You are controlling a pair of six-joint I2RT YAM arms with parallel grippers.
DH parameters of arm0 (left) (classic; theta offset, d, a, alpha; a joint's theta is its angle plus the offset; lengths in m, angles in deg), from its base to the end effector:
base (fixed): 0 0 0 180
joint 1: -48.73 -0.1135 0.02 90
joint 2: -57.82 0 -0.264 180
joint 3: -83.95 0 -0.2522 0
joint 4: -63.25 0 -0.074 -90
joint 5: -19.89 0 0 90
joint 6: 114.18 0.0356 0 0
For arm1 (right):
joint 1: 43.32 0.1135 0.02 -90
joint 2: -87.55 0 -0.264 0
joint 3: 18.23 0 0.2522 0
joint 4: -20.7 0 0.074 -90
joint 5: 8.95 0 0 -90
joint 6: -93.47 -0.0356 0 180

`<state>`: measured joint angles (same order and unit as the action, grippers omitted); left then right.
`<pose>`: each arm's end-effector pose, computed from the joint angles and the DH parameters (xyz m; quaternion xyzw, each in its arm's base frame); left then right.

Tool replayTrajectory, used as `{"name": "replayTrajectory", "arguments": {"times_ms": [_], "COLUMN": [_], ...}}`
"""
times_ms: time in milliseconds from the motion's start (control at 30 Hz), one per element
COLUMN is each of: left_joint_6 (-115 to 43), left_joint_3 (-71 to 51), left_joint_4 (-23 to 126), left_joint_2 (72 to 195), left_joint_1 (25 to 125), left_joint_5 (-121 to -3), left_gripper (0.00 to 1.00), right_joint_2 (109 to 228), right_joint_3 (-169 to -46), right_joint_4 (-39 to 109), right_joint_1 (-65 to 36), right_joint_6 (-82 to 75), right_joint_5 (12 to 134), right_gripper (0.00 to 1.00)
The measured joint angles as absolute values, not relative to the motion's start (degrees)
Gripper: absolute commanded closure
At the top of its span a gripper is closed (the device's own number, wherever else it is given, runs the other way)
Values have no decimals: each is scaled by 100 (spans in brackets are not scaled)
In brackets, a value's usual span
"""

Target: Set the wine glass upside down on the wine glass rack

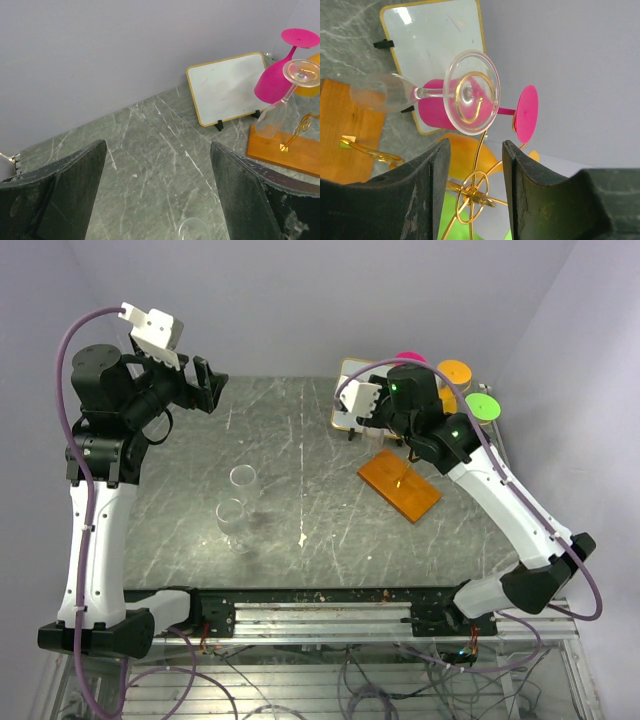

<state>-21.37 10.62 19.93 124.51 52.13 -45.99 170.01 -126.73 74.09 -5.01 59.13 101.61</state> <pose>0.2139 -0.0273 0.5118 0.1817 0.7025 -0.1554 0.6703 0.2489 0.1807 0.4366 -0.5513 0.6412 -0.2279 0.4827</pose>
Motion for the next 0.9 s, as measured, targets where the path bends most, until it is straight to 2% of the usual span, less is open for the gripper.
{"name": "replayTrajectory", "arguments": {"times_ms": [567, 633, 900], "left_joint_6": [-1463, -1227, -204], "left_joint_3": [673, 583, 301], "left_joint_4": [1888, 1721, 762], "left_joint_2": [12550, 12595, 12781], "left_joint_1": [5193, 5193, 5276], "left_joint_5": [-4879, -4883, -4654], "left_gripper": [7, 7, 10], "right_joint_2": [16804, 16802, 16738], "right_joint_3": [-12951, -12988, -13174], "right_joint_4": [7626, 7573, 7381], "right_joint_1": [-501, -501, -554], "right_joint_6": [5375, 5249, 4698], "right_joint_5": [9531, 9494, 9372], "right_gripper": [53, 51, 34]}}
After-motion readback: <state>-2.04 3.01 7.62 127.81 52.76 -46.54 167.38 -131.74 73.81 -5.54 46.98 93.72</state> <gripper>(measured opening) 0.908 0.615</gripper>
